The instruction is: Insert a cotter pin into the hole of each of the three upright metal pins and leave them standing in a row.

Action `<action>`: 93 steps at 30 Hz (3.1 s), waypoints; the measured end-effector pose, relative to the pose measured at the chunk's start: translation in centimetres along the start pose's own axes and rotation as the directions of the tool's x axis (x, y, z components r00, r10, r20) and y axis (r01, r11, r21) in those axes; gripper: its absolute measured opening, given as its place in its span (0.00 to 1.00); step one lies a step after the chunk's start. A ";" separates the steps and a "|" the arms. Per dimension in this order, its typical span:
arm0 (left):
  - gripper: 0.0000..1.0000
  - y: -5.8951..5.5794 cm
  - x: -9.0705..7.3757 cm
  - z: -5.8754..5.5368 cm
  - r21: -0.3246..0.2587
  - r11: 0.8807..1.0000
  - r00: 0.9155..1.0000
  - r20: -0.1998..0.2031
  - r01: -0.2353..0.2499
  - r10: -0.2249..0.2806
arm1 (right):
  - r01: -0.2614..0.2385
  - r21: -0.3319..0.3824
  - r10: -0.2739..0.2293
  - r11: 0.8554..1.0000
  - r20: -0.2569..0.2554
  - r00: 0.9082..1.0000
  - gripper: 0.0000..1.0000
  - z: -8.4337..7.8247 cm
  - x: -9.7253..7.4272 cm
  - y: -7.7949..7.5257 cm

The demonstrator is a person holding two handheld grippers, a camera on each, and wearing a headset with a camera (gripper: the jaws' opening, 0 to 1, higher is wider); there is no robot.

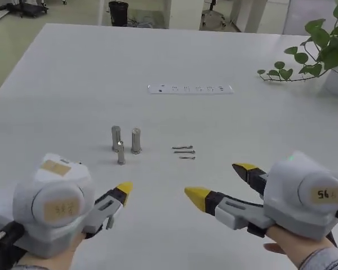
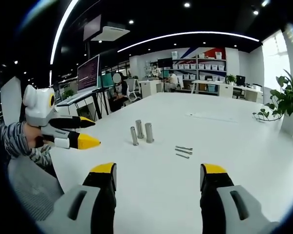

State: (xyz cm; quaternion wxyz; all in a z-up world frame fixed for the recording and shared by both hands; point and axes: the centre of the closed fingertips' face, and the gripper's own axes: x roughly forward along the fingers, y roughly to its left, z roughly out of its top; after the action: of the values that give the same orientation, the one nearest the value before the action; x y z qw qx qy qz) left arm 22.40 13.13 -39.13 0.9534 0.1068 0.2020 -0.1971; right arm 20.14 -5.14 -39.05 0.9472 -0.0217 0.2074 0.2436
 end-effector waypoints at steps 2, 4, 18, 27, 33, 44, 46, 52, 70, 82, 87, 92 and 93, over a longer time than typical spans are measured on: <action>0.51 0.5 0.6 0.6 -0.008 1.000 1.000 0.018 0.013 -0.013 | -0.005 0.000 0.005 1.000 0.001 1.000 0.67 0.2 0.1 0.0; 0.49 0.7 1.4 1.0 -0.008 1.000 0.999 0.025 0.030 -0.030 | -0.011 0.006 0.011 1.000 0.001 1.000 0.66 0.4 0.2 -0.1; 0.37 1.5 7.6 0.2 0.033 0.994 0.994 -0.003 0.106 -0.106 | -0.028 0.046 0.029 0.999 -0.005 1.000 0.64 -0.5 2.3 -0.9; 0.29 2.3 10.3 -0.8 0.007 0.992 0.992 -0.008 0.128 -0.128 | -0.054 0.046 0.055 0.997 -0.027 0.998 0.63 -1.6 3.5 -0.6; 0.24 1.7 11.3 -1.5 0.001 0.988 0.987 -0.026 0.157 -0.157 | -0.105 0.023 0.106 0.994 -0.046 0.993 0.63 -2.4 4.0 0.5; 0.15 0.9 13.3 -1.9 -0.008 0.983 0.982 -0.047 0.181 -0.181 | -0.085 0.038 0.087 0.996 -0.064 0.994 0.60 -3.4 4.3 -0.2; 0.12 0.9 13.4 -1.9 -0.034 0.982 0.981 -0.041 0.186 -0.188 | -0.078 0.038 0.080 0.996 -0.064 0.995 0.60 -3.4 4.3 -0.4; 0.06 0.9 13.7 -2.2 -0.082 0.979 0.980 -0.045 0.188 -0.192 | -0.076 0.024 0.078 0.997 -0.064 0.995 0.60 -3.4 4.5 -0.4; 0.05 -3.1 12.6 -1.3 -0.022 0.971 0.971 -0.035 0.236 -0.237 | -0.048 -0.084 0.040 0.995 -0.100 0.994 0.59 -4.1 4.7 -0.8; 0.05 -7.2 11.7 -1.6 -0.032 0.956 0.956 -0.035 0.292 -0.293 | -0.022 -0.082 0.013 0.996 -0.115 0.993 0.58 -4.5 4.6 -1.4; 0.05 -8.1 11.5 -1.8 -0.020 0.952 0.951 -0.032 0.306 -0.307 | -0.018 -0.084 0.008 0.996 -0.116 0.993 0.58 -4.5 4.6 -1.6; 0.05 -8.6 11.4 -1.8 0.007 0.948 0.948 -0.028 0.318 -0.318 | -0.012 -0.081 0.003 0.997 -0.119 0.993 0.58 -4.5 4.6 -1.7; 0.06 -8.6 11.4 -1.8 0.011 0.948 0.948 -0.028 0.318 -0.318 | -0.011 -0.080 0.001 0.997 -0.119 0.993 0.58 -4.5 4.6 -1.8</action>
State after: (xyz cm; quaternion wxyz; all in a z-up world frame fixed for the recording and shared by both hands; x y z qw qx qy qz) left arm 27.81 2.11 -46.65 0.9057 0.0827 0.2272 -0.3483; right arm 22.89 -5.25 -45.10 0.9307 -0.0738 0.2537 0.2530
